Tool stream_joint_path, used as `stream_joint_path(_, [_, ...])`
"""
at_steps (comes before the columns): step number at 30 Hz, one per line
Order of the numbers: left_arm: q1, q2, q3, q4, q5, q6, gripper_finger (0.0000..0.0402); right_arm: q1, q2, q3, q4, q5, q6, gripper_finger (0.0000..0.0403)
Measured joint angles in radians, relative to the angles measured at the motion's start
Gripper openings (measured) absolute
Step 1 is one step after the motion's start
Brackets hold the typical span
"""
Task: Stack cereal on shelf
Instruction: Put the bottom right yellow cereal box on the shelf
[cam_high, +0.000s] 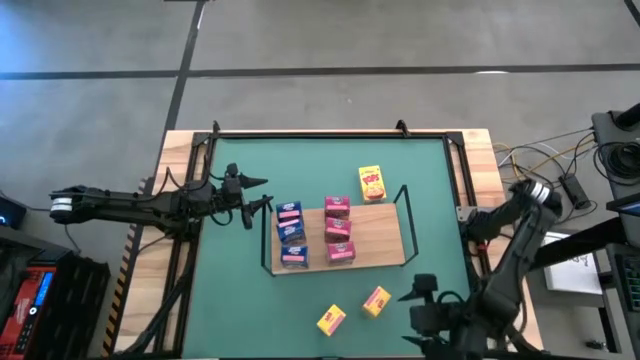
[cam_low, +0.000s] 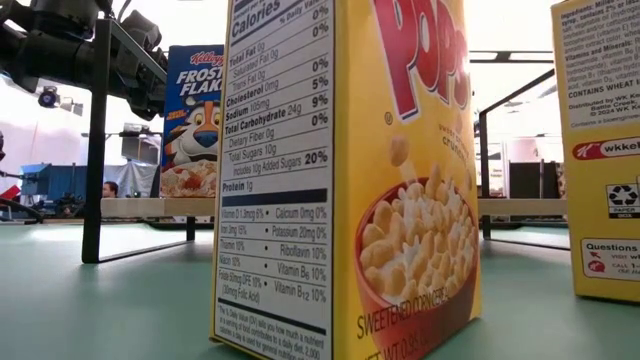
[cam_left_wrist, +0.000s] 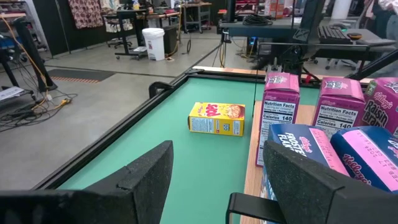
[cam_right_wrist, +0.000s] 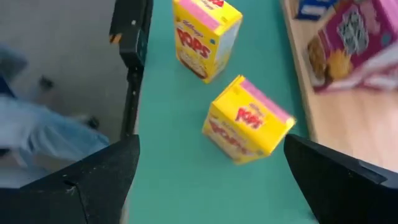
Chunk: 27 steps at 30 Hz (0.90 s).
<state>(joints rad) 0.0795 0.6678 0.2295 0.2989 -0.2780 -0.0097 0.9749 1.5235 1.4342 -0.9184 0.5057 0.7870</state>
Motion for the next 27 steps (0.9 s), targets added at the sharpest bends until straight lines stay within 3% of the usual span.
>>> stream_joint_path(9, [0.000, 0.000, 0.000, 0.000, 0.000, 0.000, 0.0233, -0.075, 0.048, -0.004, 0.018, -0.101, -0.657, 0.0386])
stream_joint_path(19, [0.000, 0.000, 0.000, 0.000, 0.000, 0.000, 0.0233, -0.211, 0.166, 0.002, 0.019, -0.197, -0.832, 0.0387])
stream_joint_path(27, [0.000, 0.000, 0.000, 0.000, 0.000, 0.000, 0.0233, -0.290, 0.160, 0.006, 0.002, -0.276, -0.841, 0.0386])
